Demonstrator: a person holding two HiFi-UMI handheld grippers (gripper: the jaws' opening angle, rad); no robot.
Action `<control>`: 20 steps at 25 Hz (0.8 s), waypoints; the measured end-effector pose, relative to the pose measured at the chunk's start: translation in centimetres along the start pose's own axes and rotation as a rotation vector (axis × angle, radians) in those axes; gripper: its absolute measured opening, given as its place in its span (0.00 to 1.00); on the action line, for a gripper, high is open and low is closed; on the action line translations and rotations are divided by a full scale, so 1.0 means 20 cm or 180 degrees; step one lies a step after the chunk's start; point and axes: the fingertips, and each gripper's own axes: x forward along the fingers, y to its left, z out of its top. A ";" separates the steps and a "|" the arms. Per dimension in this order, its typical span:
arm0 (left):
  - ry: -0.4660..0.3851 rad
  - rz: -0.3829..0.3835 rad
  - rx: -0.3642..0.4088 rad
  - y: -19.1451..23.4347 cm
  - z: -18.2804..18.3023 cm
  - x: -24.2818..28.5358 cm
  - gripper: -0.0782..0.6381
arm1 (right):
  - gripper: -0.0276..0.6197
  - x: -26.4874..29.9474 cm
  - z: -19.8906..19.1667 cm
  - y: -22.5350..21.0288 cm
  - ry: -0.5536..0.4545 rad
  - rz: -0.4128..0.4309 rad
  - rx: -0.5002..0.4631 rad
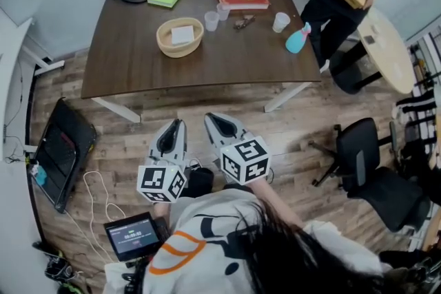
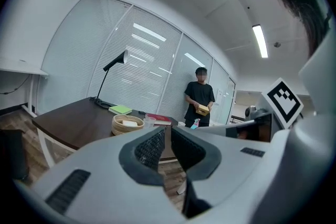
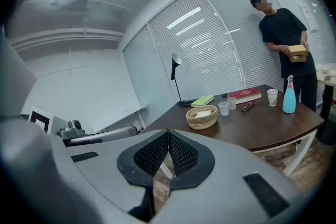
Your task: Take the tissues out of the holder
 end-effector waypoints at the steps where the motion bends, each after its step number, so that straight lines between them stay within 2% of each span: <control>1: 0.0006 -0.0026 -0.0002 0.02 0.01 0.01 0.16 | 0.06 0.02 0.01 0.00 -0.0009 -0.0026 0.0003; 9: 0.0079 -0.0227 -0.0022 0.15 0.03 0.14 0.16 | 0.06 0.15 0.04 -0.04 -0.0031 -0.0233 0.0041; 20: 0.0246 -0.0374 -0.0093 0.14 -0.03 0.26 0.16 | 0.06 0.18 0.04 -0.15 0.0029 -0.0372 0.0168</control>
